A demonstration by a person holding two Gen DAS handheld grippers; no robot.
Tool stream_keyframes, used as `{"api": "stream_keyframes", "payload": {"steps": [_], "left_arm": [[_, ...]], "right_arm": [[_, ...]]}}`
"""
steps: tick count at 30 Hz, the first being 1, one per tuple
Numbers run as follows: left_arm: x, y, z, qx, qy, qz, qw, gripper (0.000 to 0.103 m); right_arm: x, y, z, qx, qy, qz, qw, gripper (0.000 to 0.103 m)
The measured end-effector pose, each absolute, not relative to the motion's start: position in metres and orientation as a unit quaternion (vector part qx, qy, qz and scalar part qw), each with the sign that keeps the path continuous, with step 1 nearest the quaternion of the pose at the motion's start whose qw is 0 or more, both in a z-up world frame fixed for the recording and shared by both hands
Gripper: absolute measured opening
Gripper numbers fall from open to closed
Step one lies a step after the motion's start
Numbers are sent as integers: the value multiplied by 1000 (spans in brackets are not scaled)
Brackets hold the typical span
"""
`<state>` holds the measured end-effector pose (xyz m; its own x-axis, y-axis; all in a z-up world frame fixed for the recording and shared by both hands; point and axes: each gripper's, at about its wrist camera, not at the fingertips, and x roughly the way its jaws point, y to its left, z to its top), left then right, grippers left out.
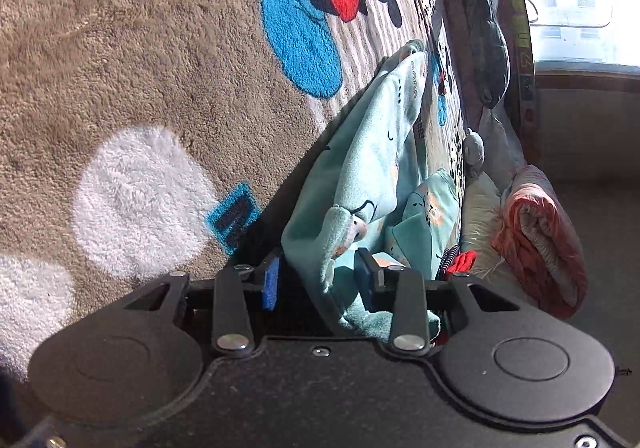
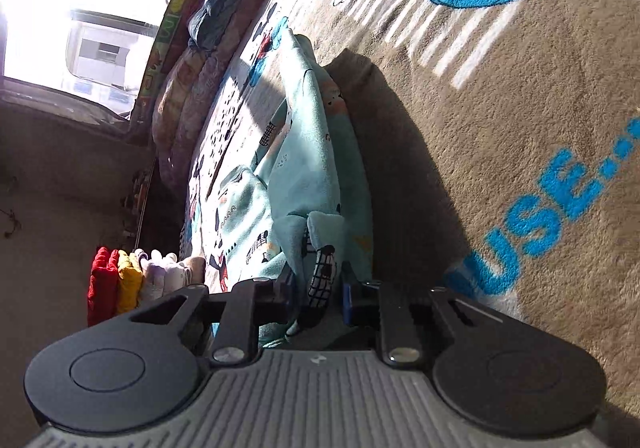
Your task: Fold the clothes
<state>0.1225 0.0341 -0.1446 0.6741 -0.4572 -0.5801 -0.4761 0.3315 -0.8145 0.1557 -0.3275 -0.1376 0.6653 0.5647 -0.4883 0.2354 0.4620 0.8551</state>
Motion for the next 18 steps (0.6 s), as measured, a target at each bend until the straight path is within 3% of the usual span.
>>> {"api": "stream_keyframes", "payload": {"steps": [1, 3, 8, 11, 13, 14, 15, 16, 18], "left_arm": [[123, 32, -145, -565, 406, 1, 719, 12], [120, 29, -137, -534, 399, -10, 745, 9], [102, 20, -115, -439, 375, -48, 815, 6], [91, 18, -132, -403, 388, -32, 828, 6], [80, 20, -149, -415, 395, -31, 819, 6], [74, 22, -156, -430, 393, -34, 812, 6], [70, 23, -159, -448, 386, -38, 805, 8], [65, 24, -162, -465, 382, -40, 798, 22], [57, 24, -166, -498, 367, -46, 784, 41]], "right_arm": [[149, -331, -143, 516, 390, 107, 755, 21], [138, -337, -150, 534, 375, 115, 749, 20], [114, -345, -158, 530, 345, 124, 765, 20], [104, -347, -181, 512, 375, 95, 767, 17], [92, -352, -195, 542, 366, 91, 751, 11], [89, -353, -193, 542, 361, 91, 753, 13], [86, -353, -190, 541, 354, 93, 757, 15], [84, -353, -188, 541, 348, 95, 760, 16], [84, -354, -185, 550, 332, 99, 760, 42]]}}
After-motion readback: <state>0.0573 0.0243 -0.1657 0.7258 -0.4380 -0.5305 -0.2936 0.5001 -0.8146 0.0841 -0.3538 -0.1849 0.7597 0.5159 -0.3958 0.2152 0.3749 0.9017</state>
